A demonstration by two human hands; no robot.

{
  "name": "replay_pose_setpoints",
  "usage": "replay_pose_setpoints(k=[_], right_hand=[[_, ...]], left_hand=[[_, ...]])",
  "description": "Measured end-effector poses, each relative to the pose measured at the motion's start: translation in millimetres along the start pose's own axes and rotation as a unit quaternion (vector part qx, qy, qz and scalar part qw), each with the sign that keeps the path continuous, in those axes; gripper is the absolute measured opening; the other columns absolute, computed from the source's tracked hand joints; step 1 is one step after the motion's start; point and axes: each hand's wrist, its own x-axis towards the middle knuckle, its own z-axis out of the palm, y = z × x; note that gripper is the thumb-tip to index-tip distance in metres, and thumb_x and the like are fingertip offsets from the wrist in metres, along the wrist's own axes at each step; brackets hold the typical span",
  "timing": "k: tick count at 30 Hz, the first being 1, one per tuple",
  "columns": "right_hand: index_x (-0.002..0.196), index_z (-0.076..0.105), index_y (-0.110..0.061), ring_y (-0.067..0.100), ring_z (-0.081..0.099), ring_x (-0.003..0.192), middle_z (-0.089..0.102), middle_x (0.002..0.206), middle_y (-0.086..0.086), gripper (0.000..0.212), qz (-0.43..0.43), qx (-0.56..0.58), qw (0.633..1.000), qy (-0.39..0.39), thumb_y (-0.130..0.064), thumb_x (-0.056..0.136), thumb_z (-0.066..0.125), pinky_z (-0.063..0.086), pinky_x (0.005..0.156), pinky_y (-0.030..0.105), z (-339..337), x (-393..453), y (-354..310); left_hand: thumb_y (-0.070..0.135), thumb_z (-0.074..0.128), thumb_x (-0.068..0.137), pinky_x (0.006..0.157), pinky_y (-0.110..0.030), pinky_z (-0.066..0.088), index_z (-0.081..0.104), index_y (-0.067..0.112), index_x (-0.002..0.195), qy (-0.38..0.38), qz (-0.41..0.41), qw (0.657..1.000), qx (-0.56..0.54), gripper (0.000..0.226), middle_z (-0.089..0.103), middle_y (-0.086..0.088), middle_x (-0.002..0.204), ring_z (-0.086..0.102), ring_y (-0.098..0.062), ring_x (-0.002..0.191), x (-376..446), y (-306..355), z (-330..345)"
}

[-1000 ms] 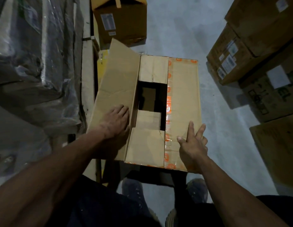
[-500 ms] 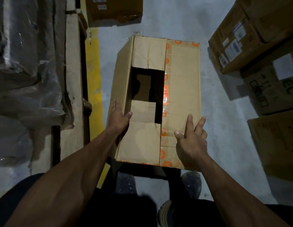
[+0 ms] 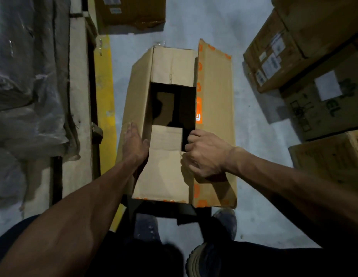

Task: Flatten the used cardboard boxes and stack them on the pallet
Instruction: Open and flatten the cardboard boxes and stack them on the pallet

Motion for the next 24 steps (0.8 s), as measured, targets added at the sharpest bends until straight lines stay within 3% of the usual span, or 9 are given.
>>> replay_pose_setpoints(k=[6,11,14,17,20,24], right_hand=[[0.055,0.061,-0.018,0.019,0.045,0.062,0.057,0.060,0.000,0.042,0.010,-0.025,1.000,0.003,-0.042,0.079,0.036,0.039,0.067,0.035,-47,-54,9],[0.100,0.066,-0.022,0.019,0.048,0.091,0.054,0.093,0.000,0.029,0.106,-0.076,0.969,-0.209,-0.042,0.095,0.045,0.039,0.088,0.036,-60,-98,13],[0.114,0.062,-0.020,0.023,0.053,0.100,0.058,0.114,0.008,0.034,0.208,-0.086,0.947,-0.228,-0.043,0.100,0.041,0.046,0.092,0.039,-31,-113,9],[0.124,0.055,-0.013,0.025,0.053,0.097,0.053,0.115,0.013,0.045,0.324,-0.010,0.922,-0.210,-0.046,0.103,0.032,0.049,0.080,0.037,4,-111,3],[0.132,0.041,-0.008,0.027,0.054,0.104,0.048,0.124,0.017,0.057,0.465,0.161,0.856,-0.161,-0.055,0.103,0.031,0.045,0.077,0.038,31,-101,-1],[0.146,0.025,-0.004,0.036,0.051,0.123,0.039,0.142,0.023,0.069,0.587,0.337,0.732,-0.077,-0.054,0.102,0.041,0.048,0.095,0.047,55,-76,-9]], left_hand=[[0.022,0.054,0.102,0.124,-0.043,0.009,0.003,0.005,0.159,-0.017,-0.024,1.000,0.009,0.078,0.002,-0.014,0.167,0.001,-0.033,0.153,-3,2,-7],[0.028,0.053,0.102,0.124,-0.041,0.007,0.005,0.009,0.159,0.005,-0.043,0.999,0.006,0.078,0.002,-0.014,0.167,0.001,-0.032,0.154,-13,9,-7],[0.029,0.051,0.103,0.124,-0.040,0.006,0.003,0.010,0.160,0.007,-0.045,0.999,0.013,0.077,0.001,-0.012,0.167,0.000,-0.030,0.154,-13,12,-4],[0.029,0.051,0.103,0.124,-0.040,0.007,0.003,0.010,0.160,0.011,-0.046,0.999,0.012,0.077,0.001,-0.011,0.167,0.000,-0.029,0.154,-14,13,-1],[0.029,0.051,0.103,0.124,-0.040,0.008,0.004,0.009,0.159,0.015,-0.043,0.999,0.016,0.076,0.001,-0.013,0.167,0.001,-0.030,0.154,-11,11,2],[0.028,0.051,0.103,0.124,-0.039,0.010,0.006,0.009,0.159,0.014,-0.040,0.999,0.006,0.075,0.003,-0.012,0.167,0.004,-0.029,0.154,-9,9,4]])
